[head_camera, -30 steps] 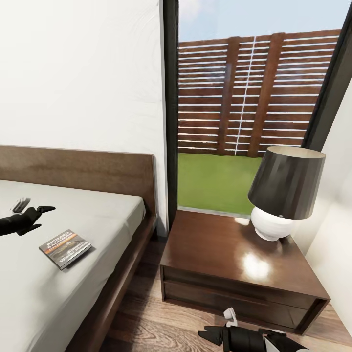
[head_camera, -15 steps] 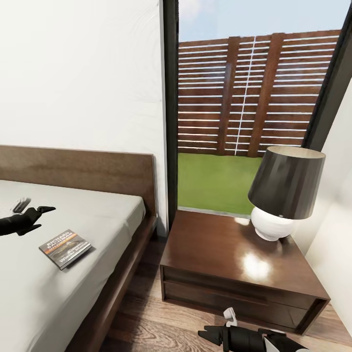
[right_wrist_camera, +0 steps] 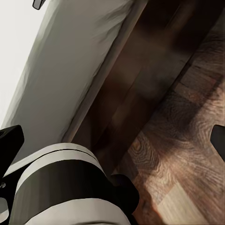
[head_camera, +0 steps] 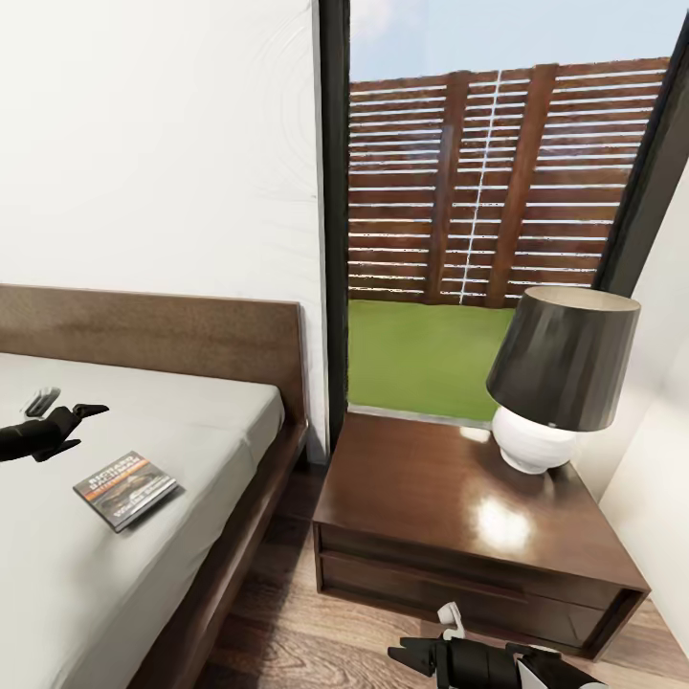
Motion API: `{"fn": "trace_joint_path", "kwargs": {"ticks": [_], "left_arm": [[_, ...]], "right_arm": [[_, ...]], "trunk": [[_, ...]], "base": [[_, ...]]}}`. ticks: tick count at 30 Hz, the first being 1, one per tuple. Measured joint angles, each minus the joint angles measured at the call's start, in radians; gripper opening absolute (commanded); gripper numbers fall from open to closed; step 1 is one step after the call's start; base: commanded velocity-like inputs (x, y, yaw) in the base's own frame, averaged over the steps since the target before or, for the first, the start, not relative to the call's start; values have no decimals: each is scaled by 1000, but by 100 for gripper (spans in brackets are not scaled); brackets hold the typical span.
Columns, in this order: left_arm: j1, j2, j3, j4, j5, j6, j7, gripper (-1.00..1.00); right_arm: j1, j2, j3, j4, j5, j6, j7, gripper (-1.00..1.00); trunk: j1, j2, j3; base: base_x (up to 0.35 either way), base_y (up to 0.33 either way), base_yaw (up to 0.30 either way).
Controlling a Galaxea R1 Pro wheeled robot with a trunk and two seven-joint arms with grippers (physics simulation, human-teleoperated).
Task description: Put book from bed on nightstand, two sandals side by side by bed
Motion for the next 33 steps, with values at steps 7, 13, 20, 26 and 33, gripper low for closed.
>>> {"fn": "trace_joint_path", "kwargs": {"ticks": [7,13,20,26,33], "left_arm": [[0,0,0,0,0,0,0,100],[0,0,0,0,0,0,0,100],[0,0,0,0,0,0,2,100],[0,1,0,0,0,0,0,100],[0,2,0,0,1,0,-2,100]], "right_arm": [[0,0,0,0,0,0,0,100],[0,0,0,0,0,0,0,100],[0,0,0,-1,0,0,0,100],[0,0,0,0,0,0,0,100],[0,0,0,-1,0,0,0,100]], "trunk": [[0,0,0],[0,0,0],[0,0,0],[0,0,0],[0,0,0]], "base": [[103,0,0],[130,0,0],[142,0,0],[101,0,0],[28,0,0]]}}
